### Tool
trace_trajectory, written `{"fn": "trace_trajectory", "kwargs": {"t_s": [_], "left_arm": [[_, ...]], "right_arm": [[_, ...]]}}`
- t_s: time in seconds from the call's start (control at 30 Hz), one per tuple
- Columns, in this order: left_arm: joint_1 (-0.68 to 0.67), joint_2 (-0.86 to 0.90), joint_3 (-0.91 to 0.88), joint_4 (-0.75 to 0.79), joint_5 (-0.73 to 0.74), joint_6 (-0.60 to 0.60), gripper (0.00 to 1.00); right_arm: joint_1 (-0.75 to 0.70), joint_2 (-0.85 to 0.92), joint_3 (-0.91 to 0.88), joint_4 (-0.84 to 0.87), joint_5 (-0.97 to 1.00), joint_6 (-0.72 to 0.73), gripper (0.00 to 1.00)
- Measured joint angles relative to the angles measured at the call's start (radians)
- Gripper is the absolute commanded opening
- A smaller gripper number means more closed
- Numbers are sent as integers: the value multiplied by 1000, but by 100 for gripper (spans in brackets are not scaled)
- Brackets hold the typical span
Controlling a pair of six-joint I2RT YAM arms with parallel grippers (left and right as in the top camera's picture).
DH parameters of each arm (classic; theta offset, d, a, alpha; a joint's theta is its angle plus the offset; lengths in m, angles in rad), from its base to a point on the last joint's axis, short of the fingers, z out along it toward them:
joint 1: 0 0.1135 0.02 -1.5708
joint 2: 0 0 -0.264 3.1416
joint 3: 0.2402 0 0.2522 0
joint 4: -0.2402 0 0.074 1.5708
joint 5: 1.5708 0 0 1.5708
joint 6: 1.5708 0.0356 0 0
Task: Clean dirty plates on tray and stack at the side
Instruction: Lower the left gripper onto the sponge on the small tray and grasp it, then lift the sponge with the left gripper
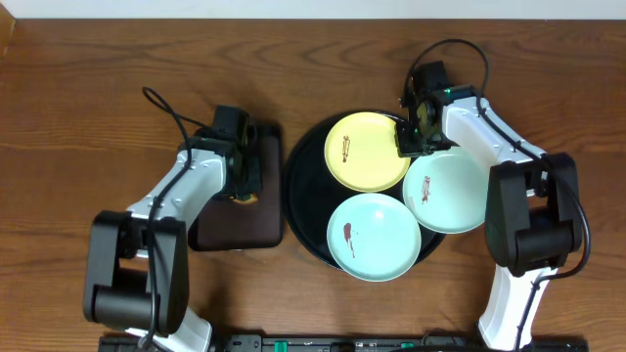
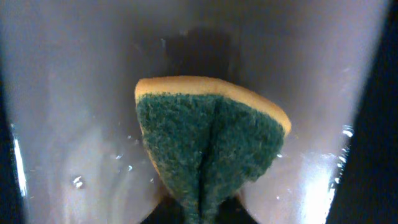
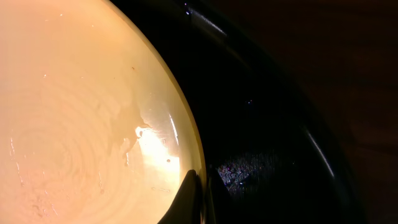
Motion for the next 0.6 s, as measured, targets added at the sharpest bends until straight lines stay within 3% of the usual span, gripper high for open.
{"fn": "trace_trajectory", "kwargs": {"t_s": [0.17,0.23,0.27,0.3,0.6], "left_arm": [[0,6,0,19,3,-1,30],[0,6,0,19,3,-3,22],[0,6,0,19,3,-6,10],[0,6,0,19,3,-3,8],[0,6,0,12,3,-1,7]], "right_arm": [[0,0,0,0,0,0,1],[0,0,0,0,0,0,1],[0,0,0,0,0,0,2],[0,0,0,0,0,0,1],[0,0,0,0,0,0,2]]}}
